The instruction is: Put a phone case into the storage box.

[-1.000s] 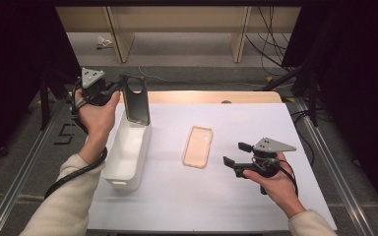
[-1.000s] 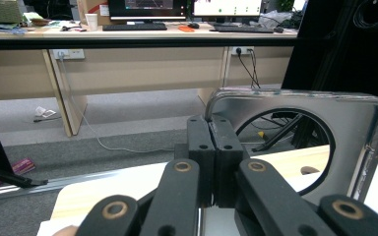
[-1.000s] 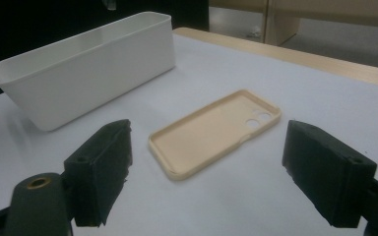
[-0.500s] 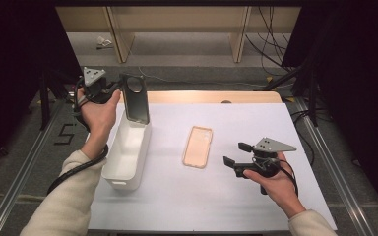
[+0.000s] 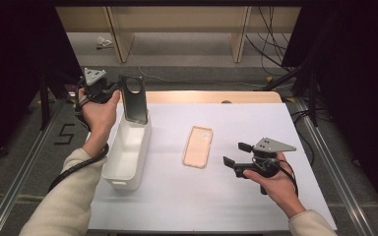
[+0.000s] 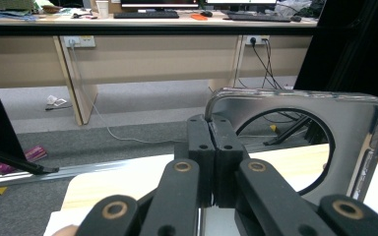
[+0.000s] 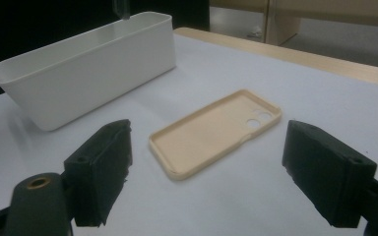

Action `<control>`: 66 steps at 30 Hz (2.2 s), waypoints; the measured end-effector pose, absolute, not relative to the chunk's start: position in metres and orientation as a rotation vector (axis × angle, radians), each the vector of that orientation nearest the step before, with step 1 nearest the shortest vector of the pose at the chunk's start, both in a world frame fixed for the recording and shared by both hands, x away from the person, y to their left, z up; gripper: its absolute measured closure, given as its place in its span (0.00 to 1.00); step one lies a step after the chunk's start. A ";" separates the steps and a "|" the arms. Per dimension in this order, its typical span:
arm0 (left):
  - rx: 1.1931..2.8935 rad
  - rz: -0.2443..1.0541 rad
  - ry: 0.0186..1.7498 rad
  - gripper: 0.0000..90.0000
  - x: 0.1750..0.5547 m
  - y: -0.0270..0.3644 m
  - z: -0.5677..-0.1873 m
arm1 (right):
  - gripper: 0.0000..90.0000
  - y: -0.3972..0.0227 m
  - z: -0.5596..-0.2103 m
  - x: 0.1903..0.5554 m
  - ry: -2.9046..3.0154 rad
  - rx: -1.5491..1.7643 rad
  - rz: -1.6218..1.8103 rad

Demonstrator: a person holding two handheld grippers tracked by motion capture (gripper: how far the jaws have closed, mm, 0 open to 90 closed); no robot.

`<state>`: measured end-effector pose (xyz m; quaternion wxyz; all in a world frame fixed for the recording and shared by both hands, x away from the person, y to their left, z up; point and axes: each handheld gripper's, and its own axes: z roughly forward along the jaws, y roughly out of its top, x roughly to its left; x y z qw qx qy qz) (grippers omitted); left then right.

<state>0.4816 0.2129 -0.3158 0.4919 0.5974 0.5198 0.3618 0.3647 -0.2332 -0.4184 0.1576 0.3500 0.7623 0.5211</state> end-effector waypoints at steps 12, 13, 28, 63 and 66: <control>1.445 0.889 1.292 0.98 0.487 0.218 -0.321 | 0.22 -0.233 -0.418 0.365 2.180 1.001 1.491; 1.443 0.890 1.295 0.98 0.487 0.218 -0.322 | 0.22 -0.233 -0.418 0.365 2.181 1.001 1.491; 1.450 0.901 1.326 0.98 0.497 0.222 -0.326 | 0.22 -0.233 -0.419 0.365 2.181 1.001 1.493; 1.462 0.907 1.397 0.98 0.515 0.228 -0.337 | 0.22 -0.235 -0.419 0.366 2.174 1.018 1.511; 1.463 0.912 1.397 0.98 0.516 0.227 -0.337 | 0.22 -0.235 -0.419 0.366 2.173 1.018 1.511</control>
